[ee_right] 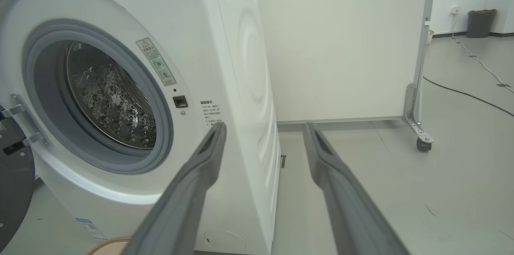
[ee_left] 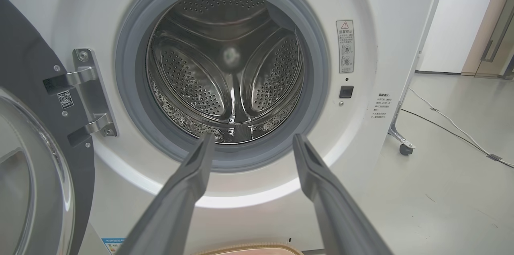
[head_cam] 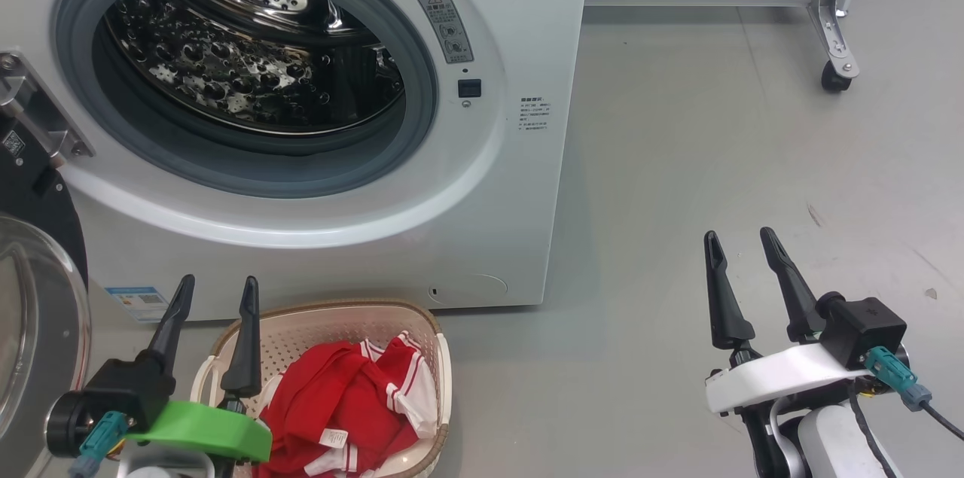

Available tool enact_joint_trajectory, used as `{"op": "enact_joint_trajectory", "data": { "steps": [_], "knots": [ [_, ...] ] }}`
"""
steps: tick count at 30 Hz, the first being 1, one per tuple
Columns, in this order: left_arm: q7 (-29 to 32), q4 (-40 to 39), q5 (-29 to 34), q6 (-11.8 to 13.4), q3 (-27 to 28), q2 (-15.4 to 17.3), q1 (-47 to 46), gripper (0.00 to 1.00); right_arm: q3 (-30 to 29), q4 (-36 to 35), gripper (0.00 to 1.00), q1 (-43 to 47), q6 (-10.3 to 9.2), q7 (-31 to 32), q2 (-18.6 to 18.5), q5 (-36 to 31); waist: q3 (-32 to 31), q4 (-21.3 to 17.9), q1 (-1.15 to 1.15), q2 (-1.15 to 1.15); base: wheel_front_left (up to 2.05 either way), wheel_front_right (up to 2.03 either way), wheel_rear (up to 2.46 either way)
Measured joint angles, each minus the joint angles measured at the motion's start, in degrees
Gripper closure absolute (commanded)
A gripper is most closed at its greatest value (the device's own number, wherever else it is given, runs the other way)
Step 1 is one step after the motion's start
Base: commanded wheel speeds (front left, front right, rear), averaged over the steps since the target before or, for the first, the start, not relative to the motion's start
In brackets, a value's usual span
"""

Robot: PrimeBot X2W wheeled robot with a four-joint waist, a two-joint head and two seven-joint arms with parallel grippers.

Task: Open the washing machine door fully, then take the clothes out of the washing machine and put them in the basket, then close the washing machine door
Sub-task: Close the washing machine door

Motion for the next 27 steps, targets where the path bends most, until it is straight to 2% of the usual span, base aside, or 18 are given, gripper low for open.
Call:
{"op": "enact_joint_trajectory", "data": {
  "steps": [27],
  "knots": [
    [0.00,-0.18,-0.49,0.01,-0.15,-0.13,0.55,0.00,0.07,0.02,0.00,-0.01,0.00,0.00,-0.09,0.00,0.80,0.03,0.00,0.00,-0.13,0.13,0.00]
  ]
}}
